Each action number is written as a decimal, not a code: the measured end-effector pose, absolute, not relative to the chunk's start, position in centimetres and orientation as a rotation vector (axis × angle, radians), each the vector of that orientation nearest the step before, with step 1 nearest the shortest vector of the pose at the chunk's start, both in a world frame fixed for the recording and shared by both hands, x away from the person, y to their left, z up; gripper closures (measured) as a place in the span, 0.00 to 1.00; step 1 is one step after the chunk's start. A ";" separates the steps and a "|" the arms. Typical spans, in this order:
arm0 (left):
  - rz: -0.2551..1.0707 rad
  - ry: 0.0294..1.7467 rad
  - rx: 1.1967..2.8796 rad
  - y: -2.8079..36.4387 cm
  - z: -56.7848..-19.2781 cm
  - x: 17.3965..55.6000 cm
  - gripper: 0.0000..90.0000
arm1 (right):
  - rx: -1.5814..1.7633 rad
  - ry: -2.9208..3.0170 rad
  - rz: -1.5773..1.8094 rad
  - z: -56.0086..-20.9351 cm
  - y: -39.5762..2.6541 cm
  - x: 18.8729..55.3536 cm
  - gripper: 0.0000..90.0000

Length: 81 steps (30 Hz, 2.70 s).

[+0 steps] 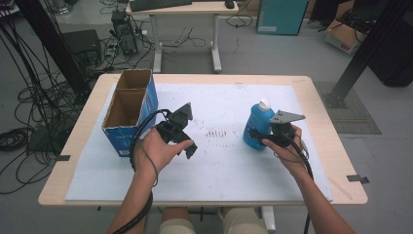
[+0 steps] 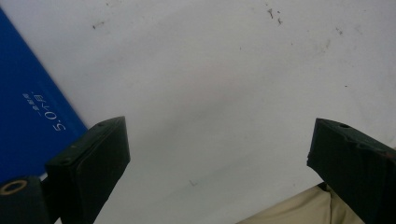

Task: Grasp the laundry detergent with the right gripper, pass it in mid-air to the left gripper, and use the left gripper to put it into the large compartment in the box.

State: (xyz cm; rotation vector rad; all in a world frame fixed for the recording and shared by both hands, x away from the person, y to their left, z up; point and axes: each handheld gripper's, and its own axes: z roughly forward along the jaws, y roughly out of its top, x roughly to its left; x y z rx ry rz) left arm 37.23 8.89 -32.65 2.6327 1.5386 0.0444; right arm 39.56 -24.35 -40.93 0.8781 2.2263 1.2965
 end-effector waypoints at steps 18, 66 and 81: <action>0.051 1.534 2.634 8.8 -32.5 37.2 0.07 | 0.889 2.232 1.317 -41.0 -24.5 39.6 0.46; 0.074 1.521 2.633 8.7 -31.9 37.1 0.07 | 0.896 2.229 1.314 -41.0 -24.5 39.6 0.47; 0.083 1.519 2.631 8.7 -31.7 37.0 0.07 | 0.895 2.223 1.314 -41.0 -24.5 39.6 0.49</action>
